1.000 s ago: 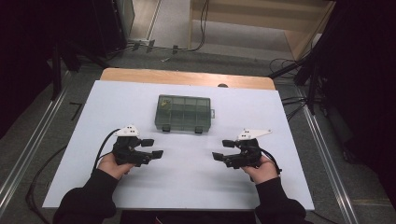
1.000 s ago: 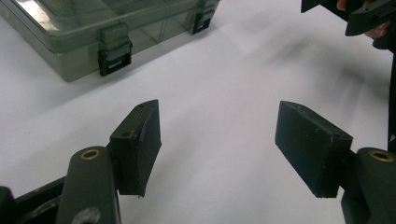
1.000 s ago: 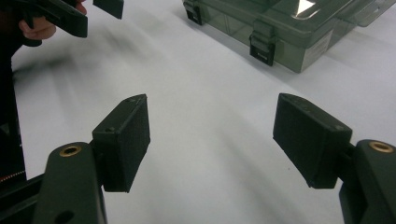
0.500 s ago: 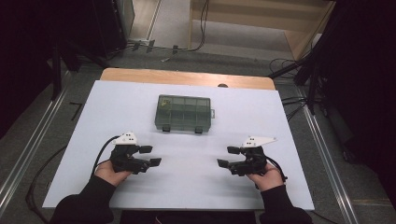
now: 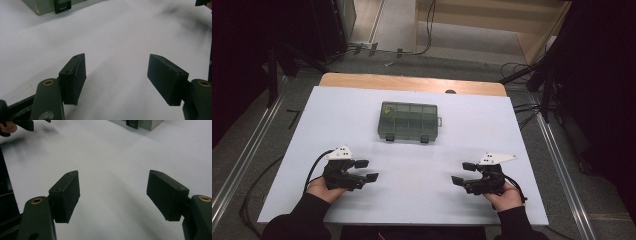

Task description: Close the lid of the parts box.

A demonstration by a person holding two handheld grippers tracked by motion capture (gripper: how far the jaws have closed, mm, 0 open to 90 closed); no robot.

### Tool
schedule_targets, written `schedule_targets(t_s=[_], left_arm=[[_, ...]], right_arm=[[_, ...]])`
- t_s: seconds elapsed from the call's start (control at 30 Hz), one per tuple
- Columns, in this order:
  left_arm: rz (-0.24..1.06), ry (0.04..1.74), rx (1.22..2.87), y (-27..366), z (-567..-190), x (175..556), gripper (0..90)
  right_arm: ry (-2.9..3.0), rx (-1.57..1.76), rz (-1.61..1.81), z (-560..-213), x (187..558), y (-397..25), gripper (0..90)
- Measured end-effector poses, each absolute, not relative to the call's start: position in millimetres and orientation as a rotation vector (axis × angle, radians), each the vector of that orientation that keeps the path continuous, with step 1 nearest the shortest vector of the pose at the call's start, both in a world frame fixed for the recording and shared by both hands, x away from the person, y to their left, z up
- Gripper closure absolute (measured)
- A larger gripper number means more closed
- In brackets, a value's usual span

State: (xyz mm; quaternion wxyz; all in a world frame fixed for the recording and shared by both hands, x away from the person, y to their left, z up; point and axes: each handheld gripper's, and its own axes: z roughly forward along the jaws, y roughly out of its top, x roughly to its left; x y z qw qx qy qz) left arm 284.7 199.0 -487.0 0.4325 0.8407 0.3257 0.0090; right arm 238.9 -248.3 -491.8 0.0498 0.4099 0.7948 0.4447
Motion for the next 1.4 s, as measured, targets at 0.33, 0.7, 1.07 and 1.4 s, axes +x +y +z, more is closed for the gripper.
schedule_targets(t_s=[0.33, 0.7, 1.07, 1.4], left_arm=[[0.057, 0.834, 2.100, 212, -489, 280, 31.2], [0.071, 0.862, 2.095, 225, -491, 279, 31.2], [0.059, 0.868, 2.101, 223, -494, 282, 31.2], [0.058, 0.868, 2.100, 223, -494, 282, 31.2]], right_arm=[[2.394, 1.278, 1.345, -496, 232, -259, 25.2], [2.387, 1.292, 1.338, -499, 231, -264, 25.2], [2.404, 1.296, 1.331, -501, 233, -261, 25.2], [2.400, 1.299, 1.335, -501, 233, -261, 25.2]])
